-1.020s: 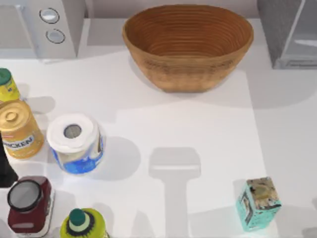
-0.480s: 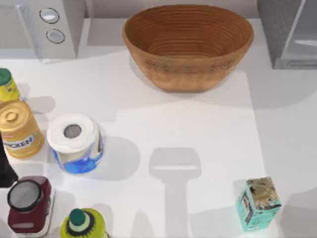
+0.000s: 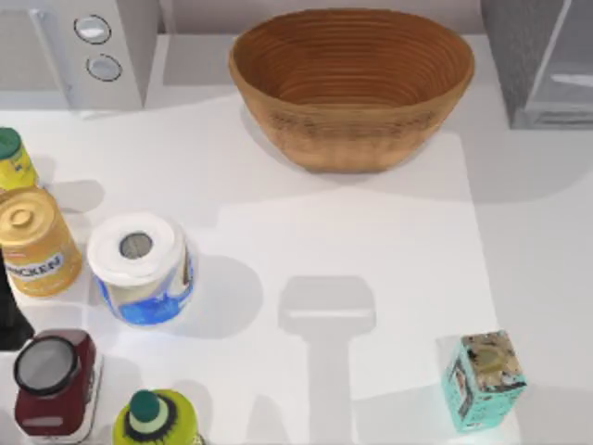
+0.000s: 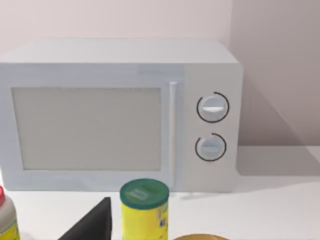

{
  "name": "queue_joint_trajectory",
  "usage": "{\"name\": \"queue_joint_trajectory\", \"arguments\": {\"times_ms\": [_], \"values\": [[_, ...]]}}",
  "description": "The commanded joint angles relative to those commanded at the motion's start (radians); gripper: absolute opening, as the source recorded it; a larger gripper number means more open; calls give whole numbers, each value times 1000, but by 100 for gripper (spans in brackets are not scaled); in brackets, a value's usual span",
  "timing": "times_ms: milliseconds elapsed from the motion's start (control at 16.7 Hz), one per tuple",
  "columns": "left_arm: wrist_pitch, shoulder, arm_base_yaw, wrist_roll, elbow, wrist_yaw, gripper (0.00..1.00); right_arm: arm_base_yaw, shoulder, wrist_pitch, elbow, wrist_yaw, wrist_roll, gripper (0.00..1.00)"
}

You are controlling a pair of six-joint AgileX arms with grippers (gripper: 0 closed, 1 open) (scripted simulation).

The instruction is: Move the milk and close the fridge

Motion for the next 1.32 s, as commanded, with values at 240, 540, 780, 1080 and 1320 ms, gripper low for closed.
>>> {"name": "queue_joint_trajectory", "arguments": {"times_ms": [240, 540, 780, 1080, 1320], "values": [[0, 0, 0, 0, 0, 0, 100, -78, 91, 14, 13, -55, -89, 100], [0, 0, 0, 0, 0, 0, 100, -74, 89, 14, 10, -54, -86, 100], [0, 0, 0, 0, 0, 0, 100, -28, 96, 94, 16, -64, 20, 100], [0, 0, 0, 0, 0, 0, 100, 127, 134, 356, 5, -25, 369, 100], [0, 0, 0, 0, 0, 0, 100, 337, 155, 641, -14, 49, 757, 100]]}}
